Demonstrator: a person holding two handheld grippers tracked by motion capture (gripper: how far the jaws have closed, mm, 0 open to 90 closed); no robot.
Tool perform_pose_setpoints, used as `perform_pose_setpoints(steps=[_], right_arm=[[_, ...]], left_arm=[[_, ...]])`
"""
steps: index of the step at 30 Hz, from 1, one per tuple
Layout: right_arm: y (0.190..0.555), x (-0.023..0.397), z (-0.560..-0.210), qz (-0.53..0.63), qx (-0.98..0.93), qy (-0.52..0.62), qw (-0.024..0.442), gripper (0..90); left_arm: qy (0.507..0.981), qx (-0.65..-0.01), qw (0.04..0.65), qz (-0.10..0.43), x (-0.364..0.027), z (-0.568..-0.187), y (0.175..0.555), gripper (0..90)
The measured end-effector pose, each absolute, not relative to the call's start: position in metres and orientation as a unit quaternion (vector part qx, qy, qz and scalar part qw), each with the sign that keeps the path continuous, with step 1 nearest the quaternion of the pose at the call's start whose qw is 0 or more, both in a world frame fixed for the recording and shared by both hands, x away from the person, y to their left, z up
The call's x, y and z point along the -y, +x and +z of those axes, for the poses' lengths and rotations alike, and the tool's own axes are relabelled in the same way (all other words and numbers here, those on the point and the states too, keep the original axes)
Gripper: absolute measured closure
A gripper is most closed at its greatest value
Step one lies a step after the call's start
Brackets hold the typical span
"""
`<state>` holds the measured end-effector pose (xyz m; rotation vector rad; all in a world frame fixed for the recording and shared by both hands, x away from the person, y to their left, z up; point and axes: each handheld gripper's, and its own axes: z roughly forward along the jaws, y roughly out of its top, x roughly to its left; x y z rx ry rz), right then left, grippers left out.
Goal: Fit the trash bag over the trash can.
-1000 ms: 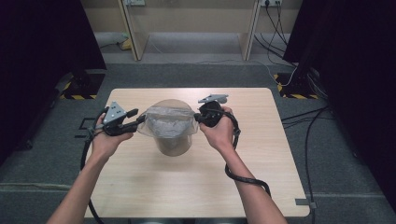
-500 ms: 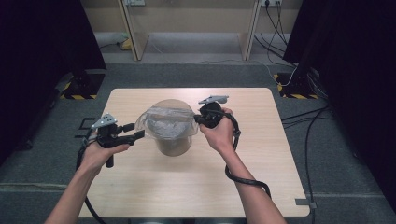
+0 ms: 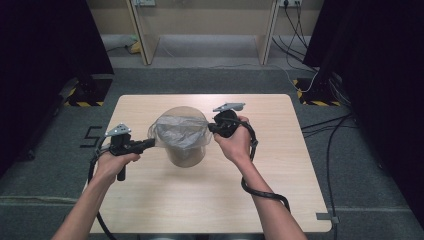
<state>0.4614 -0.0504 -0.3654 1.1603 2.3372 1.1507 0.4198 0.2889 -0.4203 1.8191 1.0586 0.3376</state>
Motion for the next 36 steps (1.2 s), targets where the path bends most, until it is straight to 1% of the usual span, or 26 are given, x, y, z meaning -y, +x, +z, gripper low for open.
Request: perform_pose_setpoints(steps=[6, 10, 11, 12, 16, 19, 20, 24, 29, 33, 36], right_arm=[[0.464, 0.05, -0.371, 0.394, -0.812, 0.407, 0.139, 90.0], [0.466, 0.05, -0.374, 0.389, -0.817, 0.404, 0.134, 90.0], [0.466, 0.05, -0.375, 0.386, -0.819, 0.403, 0.133, 90.0], [0.465, 0.05, -0.375, 0.383, -0.82, 0.404, 0.134, 90.0], [0.464, 0.053, -0.373, 0.386, -0.818, 0.404, 0.135, 90.0], [0.464, 0.055, -0.37, 0.385, -0.818, 0.405, 0.137, 85.8], [0.463, 0.056, -0.369, 0.386, -0.817, 0.405, 0.138, 84.1], [0.459, 0.056, -0.36, 0.394, -0.814, 0.399, 0.149, 75.3], [0.457, 0.055, -0.346, 0.405, -0.812, 0.387, 0.162, 65.9], [0.459, 0.051, -0.339, 0.412, -0.814, 0.373, 0.165, 63.2], [0.462, 0.047, -0.34, 0.407, -0.822, 0.364, 0.158, 66.6]], left_arm=[[0.757, -0.435, 0.458, 0.166, -0.288, -0.423, 0.435, 89.3], [0.776, -0.418, 0.437, 0.181, -0.28, -0.424, 0.438, 88.7], [0.778, -0.412, 0.437, 0.186, -0.279, -0.423, 0.437, 87.1], [0.778, -0.407, 0.439, 0.193, -0.279, -0.422, 0.435, 83.4], [0.772, -0.396, 0.449, 0.215, -0.284, -0.41, 0.423, 59.3], [0.771, -0.379, 0.461, 0.224, -0.29, -0.399, 0.414, 49.0], [0.773, -0.371, 0.463, 0.225, -0.292, -0.396, 0.412, 47.0], [0.777, -0.347, 0.469, 0.237, -0.294, -0.382, 0.412, 46.4], [0.784, -0.343, 0.463, 0.231, -0.291, -0.378, 0.424, 51.5], [0.786, -0.336, 0.466, 0.229, -0.288, -0.376, 0.43, 59.7], [0.782, -0.336, 0.471, 0.23, -0.287, -0.376, 0.435, 67.7]])
